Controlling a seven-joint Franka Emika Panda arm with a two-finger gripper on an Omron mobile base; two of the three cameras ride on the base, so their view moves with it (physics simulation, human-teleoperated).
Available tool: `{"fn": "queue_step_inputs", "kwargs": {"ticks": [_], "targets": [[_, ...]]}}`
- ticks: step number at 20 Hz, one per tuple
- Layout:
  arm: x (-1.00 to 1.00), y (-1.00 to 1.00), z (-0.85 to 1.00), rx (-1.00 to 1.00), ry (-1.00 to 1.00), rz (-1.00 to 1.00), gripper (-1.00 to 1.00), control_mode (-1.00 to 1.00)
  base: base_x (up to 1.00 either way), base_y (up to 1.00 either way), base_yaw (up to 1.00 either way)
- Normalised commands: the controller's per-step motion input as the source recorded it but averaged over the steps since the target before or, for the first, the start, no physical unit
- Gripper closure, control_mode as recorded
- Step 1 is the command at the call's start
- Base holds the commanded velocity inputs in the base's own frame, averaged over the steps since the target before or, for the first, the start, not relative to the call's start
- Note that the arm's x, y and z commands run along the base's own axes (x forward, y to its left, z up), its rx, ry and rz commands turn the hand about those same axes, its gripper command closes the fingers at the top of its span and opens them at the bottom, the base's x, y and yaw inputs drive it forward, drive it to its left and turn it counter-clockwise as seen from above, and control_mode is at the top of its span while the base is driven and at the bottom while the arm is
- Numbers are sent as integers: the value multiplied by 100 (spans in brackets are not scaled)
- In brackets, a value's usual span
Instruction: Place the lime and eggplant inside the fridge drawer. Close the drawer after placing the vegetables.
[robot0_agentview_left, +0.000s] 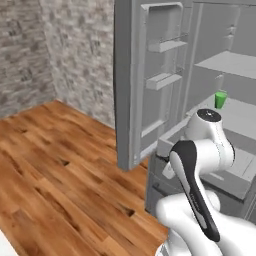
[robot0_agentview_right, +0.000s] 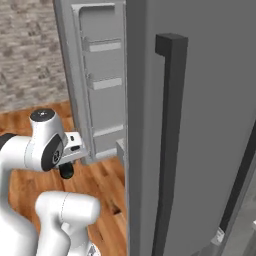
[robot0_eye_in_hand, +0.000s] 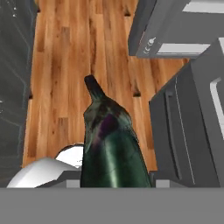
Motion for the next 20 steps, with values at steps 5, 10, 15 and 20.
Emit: {"fn": "queue_step_inputs", "kwargs": {"ticks": [5,10,15,20], "targets": [[0,0,0,0,0,0,100,100,7,0,-42],[0,0,0,0,0,0,100,100,50,40,-34],[0,0,0,0,0,0,100,100,49,-2,-28],[0,0,0,0,0,0,100,100,24,-18,-18]]}}
